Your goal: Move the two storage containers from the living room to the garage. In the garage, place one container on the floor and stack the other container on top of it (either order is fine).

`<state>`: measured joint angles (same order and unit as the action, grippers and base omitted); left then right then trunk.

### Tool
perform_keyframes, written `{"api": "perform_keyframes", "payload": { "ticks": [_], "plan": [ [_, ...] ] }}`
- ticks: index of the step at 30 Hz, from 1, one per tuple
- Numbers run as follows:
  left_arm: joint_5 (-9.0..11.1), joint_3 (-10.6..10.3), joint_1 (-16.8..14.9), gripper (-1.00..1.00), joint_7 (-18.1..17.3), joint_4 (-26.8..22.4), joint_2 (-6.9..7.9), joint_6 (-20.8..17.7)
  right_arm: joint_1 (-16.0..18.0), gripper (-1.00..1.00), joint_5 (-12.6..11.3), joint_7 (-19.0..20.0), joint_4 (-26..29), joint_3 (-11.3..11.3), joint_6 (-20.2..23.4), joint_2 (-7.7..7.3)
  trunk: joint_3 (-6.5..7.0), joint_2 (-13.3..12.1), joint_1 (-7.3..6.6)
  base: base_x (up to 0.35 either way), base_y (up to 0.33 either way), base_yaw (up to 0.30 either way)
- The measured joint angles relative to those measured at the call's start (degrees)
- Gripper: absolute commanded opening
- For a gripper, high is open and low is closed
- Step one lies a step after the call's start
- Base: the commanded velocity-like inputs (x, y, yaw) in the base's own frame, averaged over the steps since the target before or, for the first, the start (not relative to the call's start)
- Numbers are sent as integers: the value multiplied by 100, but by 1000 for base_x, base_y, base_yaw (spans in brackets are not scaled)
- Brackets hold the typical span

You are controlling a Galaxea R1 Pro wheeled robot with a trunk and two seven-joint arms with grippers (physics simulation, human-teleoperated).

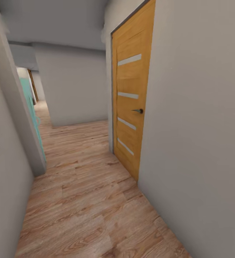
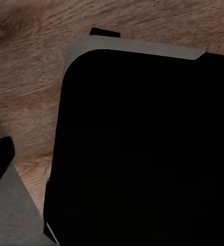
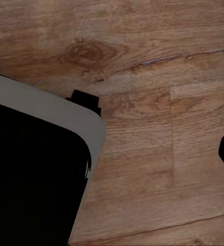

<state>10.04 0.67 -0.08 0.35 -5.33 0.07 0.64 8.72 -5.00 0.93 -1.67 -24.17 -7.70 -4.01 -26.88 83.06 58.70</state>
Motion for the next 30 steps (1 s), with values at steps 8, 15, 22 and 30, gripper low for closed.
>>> {"api": "perform_keyframes", "payload": {
  "ticks": [8, 15, 22, 30],
  "plan": [
    [0, 0, 0, 100, -1, 0, -14, -4, 0, 100, 20, 2, 0, -14, -3, -98, 0, 0, 0, 321, 0, 14],
    [-1, -2, 0, 100, 4, 0, -15, -5, 0, 100, 63, 2, 0, -32, -3, -94, 0, 0, 0, 322, 0, 1],
    [0, 0, 0, 100, 14, 0, -15, -4, 0, 100, 85, 12, 0, -54, 0, -77, 0, 0, 0, 323, 0, 0],
    [1, 0, 0, 100, 21, 0, -15, -6, 0, 100, 45, 3, 0, -40, -2, -74, 0, 0, 0, 323, 0, 188]
  ]
}}
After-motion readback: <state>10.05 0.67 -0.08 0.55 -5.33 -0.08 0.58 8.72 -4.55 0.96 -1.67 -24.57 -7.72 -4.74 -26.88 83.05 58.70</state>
